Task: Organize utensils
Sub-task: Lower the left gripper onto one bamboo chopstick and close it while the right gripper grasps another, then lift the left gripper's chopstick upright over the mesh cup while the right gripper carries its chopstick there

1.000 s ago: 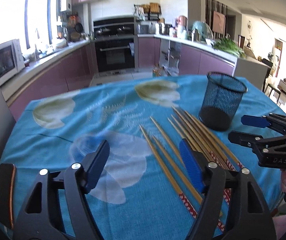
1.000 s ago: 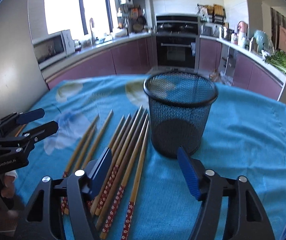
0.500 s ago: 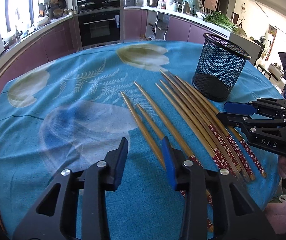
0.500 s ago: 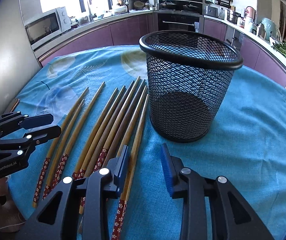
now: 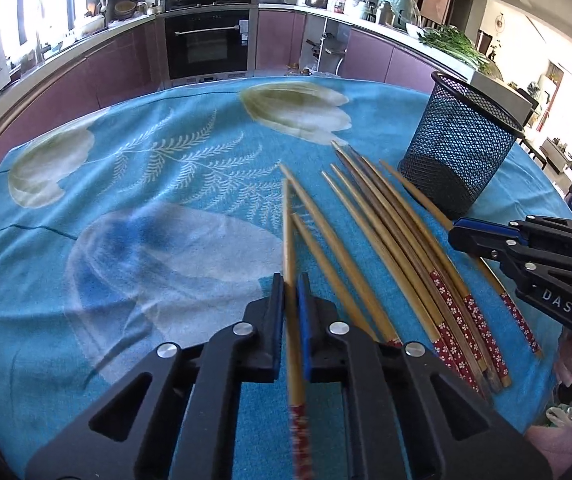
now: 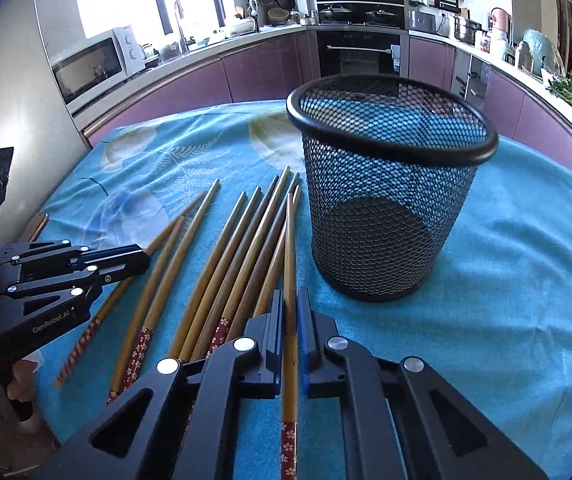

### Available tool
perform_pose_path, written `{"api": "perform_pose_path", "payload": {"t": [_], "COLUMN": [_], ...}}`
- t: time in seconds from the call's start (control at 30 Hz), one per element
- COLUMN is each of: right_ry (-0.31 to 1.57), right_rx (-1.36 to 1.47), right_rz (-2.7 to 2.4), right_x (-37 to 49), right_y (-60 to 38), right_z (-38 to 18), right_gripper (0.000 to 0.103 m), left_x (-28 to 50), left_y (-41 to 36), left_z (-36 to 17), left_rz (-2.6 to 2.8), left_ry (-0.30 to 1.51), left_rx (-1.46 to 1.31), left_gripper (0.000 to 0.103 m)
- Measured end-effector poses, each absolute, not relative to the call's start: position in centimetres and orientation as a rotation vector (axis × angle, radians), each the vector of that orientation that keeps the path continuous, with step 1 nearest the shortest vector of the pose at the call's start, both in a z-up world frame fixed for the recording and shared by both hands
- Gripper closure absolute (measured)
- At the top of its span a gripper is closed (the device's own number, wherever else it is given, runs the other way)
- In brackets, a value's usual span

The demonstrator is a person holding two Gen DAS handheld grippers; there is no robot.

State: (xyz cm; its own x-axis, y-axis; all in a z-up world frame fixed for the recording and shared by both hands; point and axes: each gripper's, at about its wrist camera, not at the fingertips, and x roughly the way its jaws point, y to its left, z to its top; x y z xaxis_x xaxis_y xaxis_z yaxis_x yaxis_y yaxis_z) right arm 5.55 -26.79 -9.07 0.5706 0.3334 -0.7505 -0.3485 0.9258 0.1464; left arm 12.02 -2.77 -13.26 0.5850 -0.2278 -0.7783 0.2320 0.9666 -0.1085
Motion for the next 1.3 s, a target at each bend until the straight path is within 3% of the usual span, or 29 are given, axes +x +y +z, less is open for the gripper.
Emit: {"api": "perform_pose_path", "payload": {"t": [0.23, 0.83, 1.3], "right_ry": [0.784, 0.549, 0.419], "right_rx": [0.018, 0.149, 0.117], "right_rz": [0.457, 0.507, 0.448], "right_x": [4.0, 3.0, 6.5], "right_y": [-27.7, -32.1, -34.9], "right_z": [-6.0, 2.3, 8.1], "right_gripper": [0.097, 0.097, 0.097], "left_x": [10.6, 7.0, 10.6], "left_y": [-1.8, -1.1, -7.3], "left_z": [-10.7, 3.2, 10.4], "left_rz": [-0.301, -0.541, -0.626], "left_ry": [0.847, 0.541, 0.431], "left_rx": [-0.023, -0.148, -0.129], "left_gripper": [0.096, 0.096, 0.096]}}
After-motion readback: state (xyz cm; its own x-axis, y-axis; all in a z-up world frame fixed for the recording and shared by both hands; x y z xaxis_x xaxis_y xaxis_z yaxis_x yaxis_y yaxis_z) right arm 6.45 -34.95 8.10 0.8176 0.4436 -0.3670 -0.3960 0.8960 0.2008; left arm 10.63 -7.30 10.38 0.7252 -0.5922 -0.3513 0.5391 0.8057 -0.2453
